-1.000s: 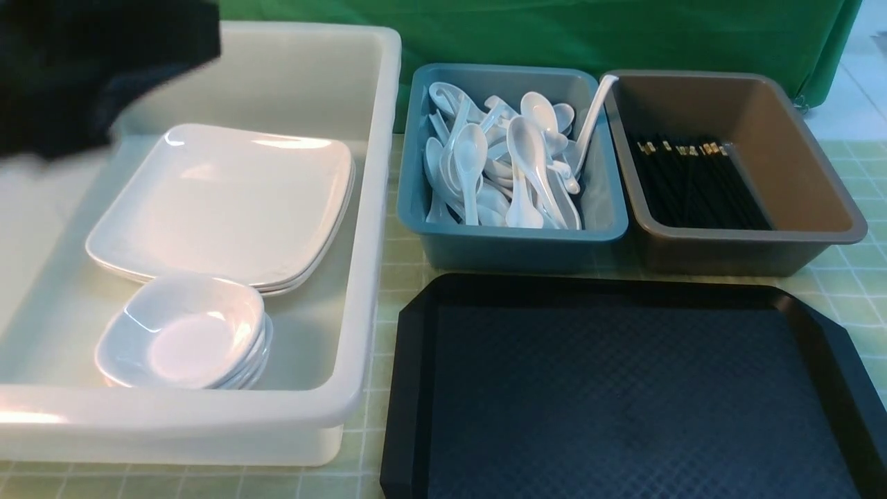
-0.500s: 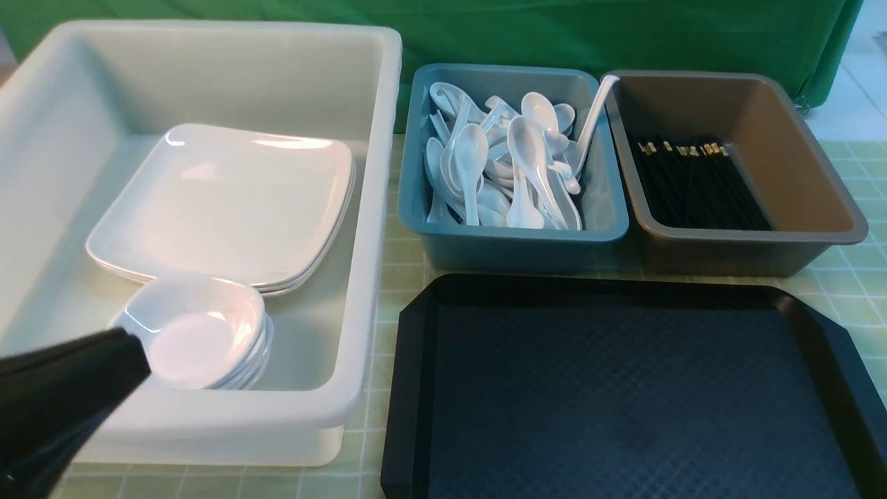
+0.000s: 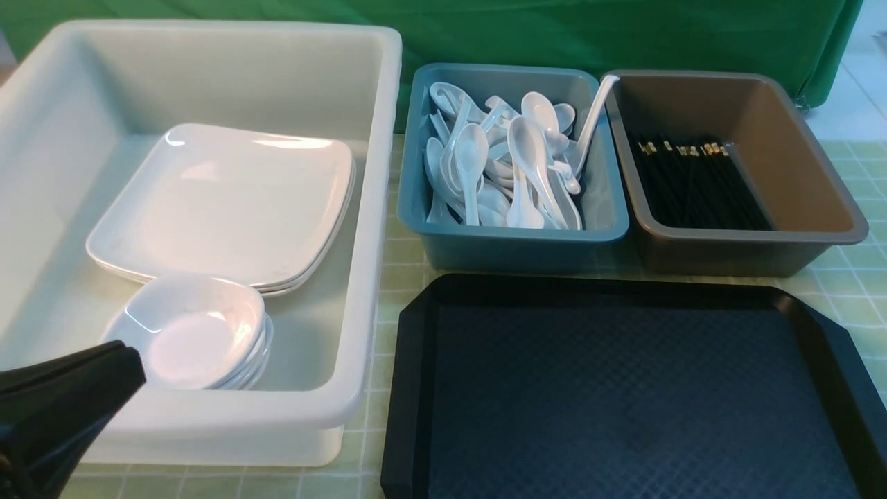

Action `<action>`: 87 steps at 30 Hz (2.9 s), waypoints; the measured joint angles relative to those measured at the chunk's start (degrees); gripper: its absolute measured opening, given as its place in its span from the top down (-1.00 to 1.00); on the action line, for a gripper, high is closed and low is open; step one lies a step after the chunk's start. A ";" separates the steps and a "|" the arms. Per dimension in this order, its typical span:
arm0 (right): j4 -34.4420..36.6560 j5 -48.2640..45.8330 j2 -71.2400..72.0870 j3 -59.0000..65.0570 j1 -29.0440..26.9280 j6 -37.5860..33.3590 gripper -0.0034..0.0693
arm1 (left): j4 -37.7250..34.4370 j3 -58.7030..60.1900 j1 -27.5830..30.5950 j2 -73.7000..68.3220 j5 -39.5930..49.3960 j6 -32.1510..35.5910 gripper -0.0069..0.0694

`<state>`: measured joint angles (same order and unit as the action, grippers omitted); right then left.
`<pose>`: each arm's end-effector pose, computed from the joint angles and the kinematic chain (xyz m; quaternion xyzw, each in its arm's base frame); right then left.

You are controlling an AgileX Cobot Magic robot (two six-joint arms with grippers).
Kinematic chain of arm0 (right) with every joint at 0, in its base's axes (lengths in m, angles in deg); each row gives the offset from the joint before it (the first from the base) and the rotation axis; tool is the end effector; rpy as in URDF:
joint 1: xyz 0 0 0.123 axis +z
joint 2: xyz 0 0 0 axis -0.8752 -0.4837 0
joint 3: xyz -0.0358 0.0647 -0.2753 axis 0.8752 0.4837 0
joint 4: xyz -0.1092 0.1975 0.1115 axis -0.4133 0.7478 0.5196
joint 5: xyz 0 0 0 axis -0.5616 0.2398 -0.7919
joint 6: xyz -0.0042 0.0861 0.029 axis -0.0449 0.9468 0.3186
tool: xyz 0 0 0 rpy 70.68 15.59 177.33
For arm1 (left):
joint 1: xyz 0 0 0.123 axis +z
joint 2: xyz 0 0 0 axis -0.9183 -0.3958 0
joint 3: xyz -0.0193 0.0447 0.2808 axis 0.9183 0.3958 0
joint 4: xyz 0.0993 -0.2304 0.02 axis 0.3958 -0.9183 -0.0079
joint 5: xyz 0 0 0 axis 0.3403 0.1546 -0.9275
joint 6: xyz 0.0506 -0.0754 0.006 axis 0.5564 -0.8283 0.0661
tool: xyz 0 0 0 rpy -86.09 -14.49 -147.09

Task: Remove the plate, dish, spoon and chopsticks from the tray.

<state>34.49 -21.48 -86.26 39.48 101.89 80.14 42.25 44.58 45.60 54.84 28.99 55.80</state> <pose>0.0148 0.0187 0.3387 -0.2142 0.4732 0.2895 0.8040 0.0660 -0.0384 0.2996 0.1468 0.7290 -0.1988 0.6384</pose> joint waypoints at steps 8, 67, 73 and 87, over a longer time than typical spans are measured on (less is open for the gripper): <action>0.00 0.00 0.00 0.00 0.00 0.00 0.61 | 7.88 0.00 0.00 0.00 0.00 0.05 0.87; 28.27 1.98 0.00 0.83 0.00 -21.99 0.31 | 22.06 22.74 24.16 17.48 -4.46 -13.52 0.86; 35.09 1.08 0.00 2.49 0.00 -30.33 0.27 | 22.06 22.74 24.16 17.48 -4.48 -13.52 0.86; 35.43 -22.26 0.64 7.91 -29.39 -41.34 0.24 | 22.06 22.74 24.16 17.56 -4.54 -13.52 0.84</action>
<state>69.92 -43.74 -85.63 47.38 72.50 38.80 64.31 67.32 69.76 72.40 24.45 42.28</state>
